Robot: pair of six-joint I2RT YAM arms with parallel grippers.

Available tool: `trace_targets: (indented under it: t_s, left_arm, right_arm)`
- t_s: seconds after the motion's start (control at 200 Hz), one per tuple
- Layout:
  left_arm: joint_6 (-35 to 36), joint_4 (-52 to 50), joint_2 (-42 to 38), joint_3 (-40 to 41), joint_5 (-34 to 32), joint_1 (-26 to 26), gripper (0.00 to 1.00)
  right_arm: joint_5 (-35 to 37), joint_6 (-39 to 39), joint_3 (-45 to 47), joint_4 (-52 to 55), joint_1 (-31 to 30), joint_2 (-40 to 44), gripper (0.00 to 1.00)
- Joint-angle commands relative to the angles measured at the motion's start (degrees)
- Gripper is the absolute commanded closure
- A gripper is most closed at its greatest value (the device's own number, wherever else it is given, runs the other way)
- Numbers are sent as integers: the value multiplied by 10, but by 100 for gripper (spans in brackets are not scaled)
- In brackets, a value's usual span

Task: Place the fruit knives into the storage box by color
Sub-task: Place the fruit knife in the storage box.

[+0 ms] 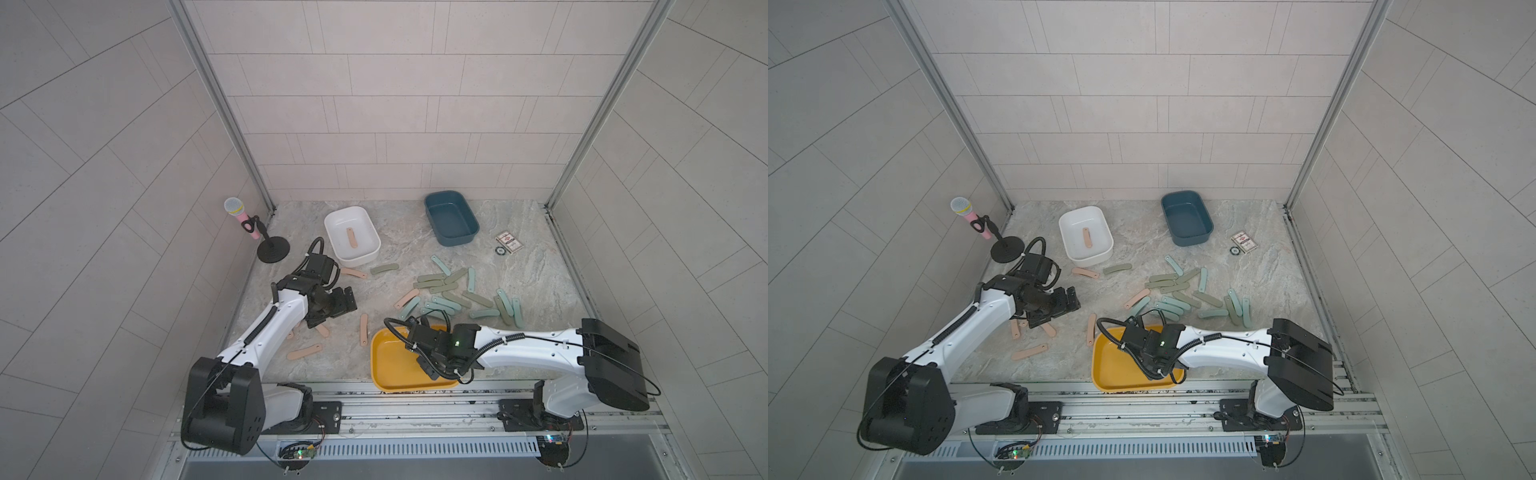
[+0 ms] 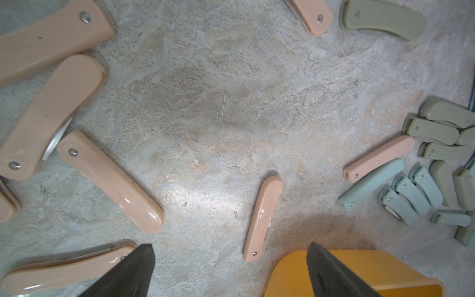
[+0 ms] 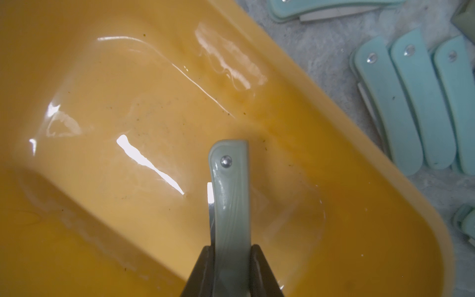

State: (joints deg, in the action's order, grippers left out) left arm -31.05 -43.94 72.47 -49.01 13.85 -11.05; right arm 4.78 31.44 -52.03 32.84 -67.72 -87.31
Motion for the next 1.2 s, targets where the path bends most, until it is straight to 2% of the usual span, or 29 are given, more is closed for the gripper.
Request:
trace_targets:
  t_s: [0.0,0.155,0.375,0.555,0.68,0.801,1.011,1.196]
  left_arm:
    - [2,-3,7,-9,-8,-3,0]
    - [11,-1,16,-18,-6,-3,0]
    - [31,-15,26,-56,-10,-2,0]
    - [41,-18,42,-98,8,-9,0]
    - [46,-9,82,-139,30,-21,0]
    - [41,18,128,-181,56,-31,0]
    - [32,40,242,-284,69,-60,0]
    - [33,27,314,-360,76,-68,0]
  right_arm:
    - [23,13,3,-24,1,-11,78]
    - [16,7,4,-38,5,-24,73]
    - [-5,-1,-20,-6,5,6,55]
    - [16,-23,-89,77,17,59,53]
    - [-4,-71,-129,85,97,74,54]
    - [-28,-127,-165,61,220,49,55]
    - [-57,-215,-299,63,381,-112,57]
    - [-82,-262,-405,72,445,-239,57]
